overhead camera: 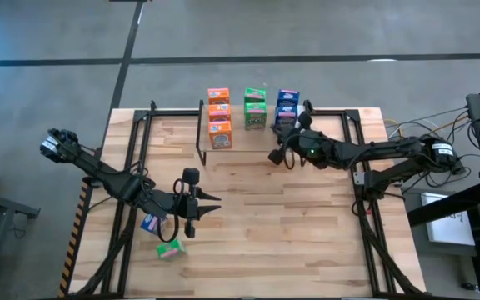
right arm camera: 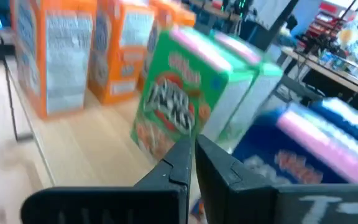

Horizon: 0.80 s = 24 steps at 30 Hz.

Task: Stack cereal on shelf
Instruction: Put the right blue cereal box aligned with the other blue cereal box on the shelf

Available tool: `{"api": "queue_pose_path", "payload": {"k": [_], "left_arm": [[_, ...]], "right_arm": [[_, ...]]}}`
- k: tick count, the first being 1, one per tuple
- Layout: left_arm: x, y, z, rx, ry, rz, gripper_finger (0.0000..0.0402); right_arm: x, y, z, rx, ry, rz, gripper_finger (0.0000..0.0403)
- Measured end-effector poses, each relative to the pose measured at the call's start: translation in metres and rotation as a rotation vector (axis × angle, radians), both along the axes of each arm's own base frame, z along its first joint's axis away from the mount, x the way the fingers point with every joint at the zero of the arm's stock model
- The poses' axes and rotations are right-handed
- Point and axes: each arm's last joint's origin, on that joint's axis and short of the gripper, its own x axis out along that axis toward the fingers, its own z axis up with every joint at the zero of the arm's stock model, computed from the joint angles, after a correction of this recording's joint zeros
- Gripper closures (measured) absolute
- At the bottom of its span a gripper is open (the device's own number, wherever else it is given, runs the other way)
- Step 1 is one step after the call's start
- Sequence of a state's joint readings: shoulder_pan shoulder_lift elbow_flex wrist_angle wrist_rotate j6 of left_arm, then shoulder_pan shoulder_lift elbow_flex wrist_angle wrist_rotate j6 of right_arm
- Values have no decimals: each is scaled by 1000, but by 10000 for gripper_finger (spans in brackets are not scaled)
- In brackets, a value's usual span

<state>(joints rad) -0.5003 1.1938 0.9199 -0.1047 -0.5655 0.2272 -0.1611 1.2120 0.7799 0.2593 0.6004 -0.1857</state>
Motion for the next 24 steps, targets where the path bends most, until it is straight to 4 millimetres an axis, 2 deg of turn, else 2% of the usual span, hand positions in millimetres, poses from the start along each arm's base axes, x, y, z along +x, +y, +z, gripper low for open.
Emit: {"api": "queue_pose_path", "payload": {"k": [9,24], "left_arm": [[0,0,0,0,0,0,329],[0,0,0,0,0,0,329]], "right_arm": [[2,2,10,-23,-108,7,390],[-1,-1,10,-84,-56,-119,390]]}}
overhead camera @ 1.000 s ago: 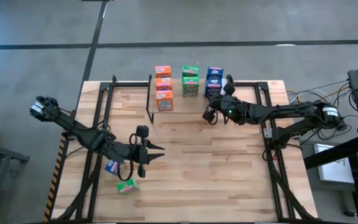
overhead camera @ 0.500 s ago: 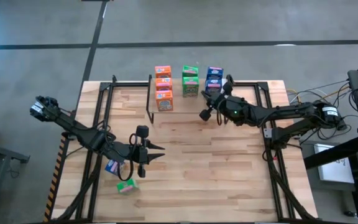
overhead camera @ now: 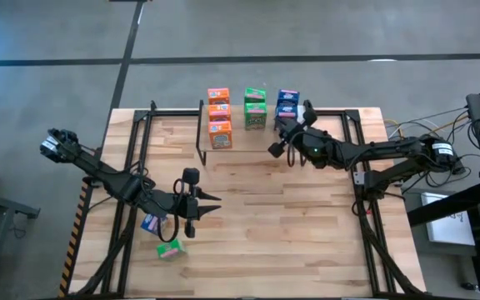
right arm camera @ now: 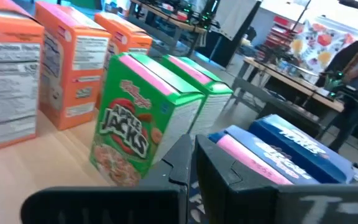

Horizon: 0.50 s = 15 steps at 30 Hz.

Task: Stack cereal on shelf
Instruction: Put the right blue cereal box aligned with the other blue cereal box on the shelf

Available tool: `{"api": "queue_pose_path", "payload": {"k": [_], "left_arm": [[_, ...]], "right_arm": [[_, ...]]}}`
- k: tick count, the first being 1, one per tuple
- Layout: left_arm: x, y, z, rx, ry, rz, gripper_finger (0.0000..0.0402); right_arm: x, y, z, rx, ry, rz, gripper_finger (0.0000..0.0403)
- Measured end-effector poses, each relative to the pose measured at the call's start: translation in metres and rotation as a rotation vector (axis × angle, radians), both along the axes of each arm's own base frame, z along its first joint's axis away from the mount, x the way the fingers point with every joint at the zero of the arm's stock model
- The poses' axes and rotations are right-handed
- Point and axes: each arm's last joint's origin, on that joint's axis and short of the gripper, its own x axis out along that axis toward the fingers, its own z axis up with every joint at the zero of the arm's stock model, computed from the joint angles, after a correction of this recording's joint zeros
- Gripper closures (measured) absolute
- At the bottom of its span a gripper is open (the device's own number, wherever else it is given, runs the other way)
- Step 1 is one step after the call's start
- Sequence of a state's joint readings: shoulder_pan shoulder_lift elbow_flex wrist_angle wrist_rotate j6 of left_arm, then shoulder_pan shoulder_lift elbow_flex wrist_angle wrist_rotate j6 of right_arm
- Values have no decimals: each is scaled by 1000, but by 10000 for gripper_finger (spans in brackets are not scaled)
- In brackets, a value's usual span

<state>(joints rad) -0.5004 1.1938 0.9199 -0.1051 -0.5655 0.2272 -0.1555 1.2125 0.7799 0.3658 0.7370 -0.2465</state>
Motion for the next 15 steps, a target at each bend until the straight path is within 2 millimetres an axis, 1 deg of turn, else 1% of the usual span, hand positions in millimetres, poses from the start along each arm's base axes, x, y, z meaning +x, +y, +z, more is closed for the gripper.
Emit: {"api": "queue_pose_path", "payload": {"k": [11,15], "left_arm": [[0,0,0,0,0,0,329],[0,0,0,0,0,0,329]], "right_arm": [[-1,0,-1,-11,29,-23,390],[0,1,-1,3,6,-11,390]]}}
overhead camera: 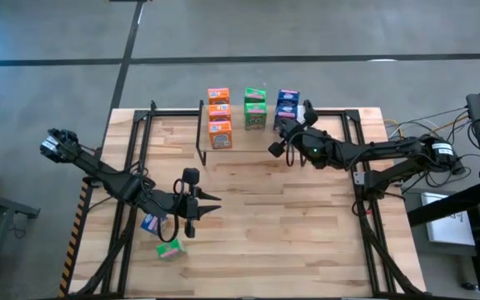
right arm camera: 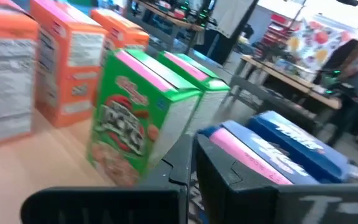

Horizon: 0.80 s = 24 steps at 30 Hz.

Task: Stack cereal on shelf
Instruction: Put the right blue cereal box aligned with the other blue cereal box on the shelf

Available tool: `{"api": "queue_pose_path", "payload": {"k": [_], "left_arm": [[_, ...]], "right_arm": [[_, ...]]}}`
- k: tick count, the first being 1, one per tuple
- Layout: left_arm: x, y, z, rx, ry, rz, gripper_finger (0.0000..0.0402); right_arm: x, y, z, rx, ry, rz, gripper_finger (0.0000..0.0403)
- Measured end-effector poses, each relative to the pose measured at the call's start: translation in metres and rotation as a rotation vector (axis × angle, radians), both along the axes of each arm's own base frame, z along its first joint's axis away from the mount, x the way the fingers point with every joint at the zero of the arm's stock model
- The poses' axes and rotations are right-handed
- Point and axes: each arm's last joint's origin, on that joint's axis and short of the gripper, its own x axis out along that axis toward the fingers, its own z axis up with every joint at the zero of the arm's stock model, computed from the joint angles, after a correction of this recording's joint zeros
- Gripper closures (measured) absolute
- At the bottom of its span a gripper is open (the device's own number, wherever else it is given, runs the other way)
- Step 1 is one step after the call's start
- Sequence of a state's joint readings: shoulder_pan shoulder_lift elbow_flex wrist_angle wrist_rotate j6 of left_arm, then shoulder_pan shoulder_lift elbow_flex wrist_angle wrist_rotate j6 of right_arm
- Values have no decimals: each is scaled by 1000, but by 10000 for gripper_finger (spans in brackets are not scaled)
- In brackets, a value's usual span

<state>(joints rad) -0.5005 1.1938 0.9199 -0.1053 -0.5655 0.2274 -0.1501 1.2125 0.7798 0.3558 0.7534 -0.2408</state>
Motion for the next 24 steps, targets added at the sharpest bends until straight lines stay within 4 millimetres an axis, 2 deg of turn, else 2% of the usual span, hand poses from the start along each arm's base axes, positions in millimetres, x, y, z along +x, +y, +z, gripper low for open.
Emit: {"api": "queue_pose_path", "payload": {"k": [6,12,17,24], "left_arm": [[0,0,0,0,0,0,329],[0,0,0,1,0,0,329],[0,0,0,1,0,0,329],[0,0,0,2,3,0,329]], "right_arm": [[5,1,0,46,-79,72,390],[11,0,4,13,-58,73,390],[19,-1,32,54,-15,68,390],[21,-11,84,219,132,-16,390]]}}
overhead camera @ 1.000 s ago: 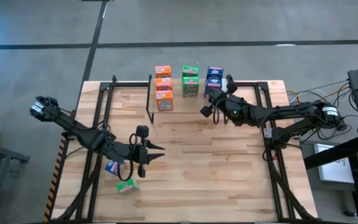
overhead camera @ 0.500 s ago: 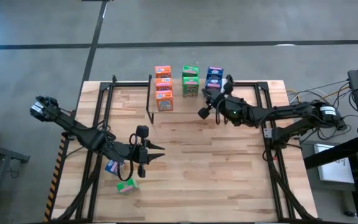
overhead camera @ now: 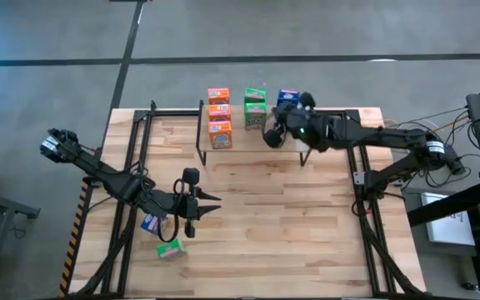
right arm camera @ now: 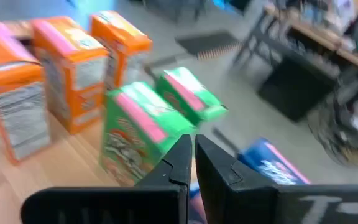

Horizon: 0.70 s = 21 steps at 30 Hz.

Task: Stack cereal on shelf
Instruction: Put the right blue cereal box aligned with the other blue cereal box on the shelf

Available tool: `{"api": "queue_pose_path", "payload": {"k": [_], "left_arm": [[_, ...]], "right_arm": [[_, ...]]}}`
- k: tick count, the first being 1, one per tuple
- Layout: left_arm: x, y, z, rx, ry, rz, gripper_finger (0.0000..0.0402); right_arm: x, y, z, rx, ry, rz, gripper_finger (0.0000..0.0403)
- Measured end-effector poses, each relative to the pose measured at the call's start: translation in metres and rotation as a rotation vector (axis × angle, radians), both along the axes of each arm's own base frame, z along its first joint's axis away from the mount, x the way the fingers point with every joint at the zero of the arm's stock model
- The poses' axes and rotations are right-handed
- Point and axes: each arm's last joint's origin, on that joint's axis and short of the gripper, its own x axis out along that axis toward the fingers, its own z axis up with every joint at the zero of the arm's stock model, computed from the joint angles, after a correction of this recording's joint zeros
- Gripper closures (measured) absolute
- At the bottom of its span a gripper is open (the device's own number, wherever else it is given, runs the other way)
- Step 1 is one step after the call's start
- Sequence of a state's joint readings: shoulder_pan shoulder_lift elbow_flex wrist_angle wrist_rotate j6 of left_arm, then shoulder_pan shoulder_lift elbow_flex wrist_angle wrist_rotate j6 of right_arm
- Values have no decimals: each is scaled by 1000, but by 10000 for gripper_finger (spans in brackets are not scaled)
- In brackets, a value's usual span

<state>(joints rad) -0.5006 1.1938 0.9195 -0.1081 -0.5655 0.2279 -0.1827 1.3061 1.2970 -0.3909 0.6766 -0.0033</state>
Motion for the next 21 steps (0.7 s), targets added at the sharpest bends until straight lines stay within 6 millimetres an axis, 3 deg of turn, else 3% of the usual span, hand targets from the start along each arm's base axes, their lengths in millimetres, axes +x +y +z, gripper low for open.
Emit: {"api": "queue_pose_path", "payload": {"k": [7,14,21], "left_arm": [[0,0,0,-1,-2,0,329],[0,0,0,-1,-1,1,329],[0,0,0,-5,-1,1,329]], "right_arm": [[8,-24,30,195,106,-16,391],[18,-44,43,296,200,-12,391],[25,-50,47,343,268,15,391]]}}
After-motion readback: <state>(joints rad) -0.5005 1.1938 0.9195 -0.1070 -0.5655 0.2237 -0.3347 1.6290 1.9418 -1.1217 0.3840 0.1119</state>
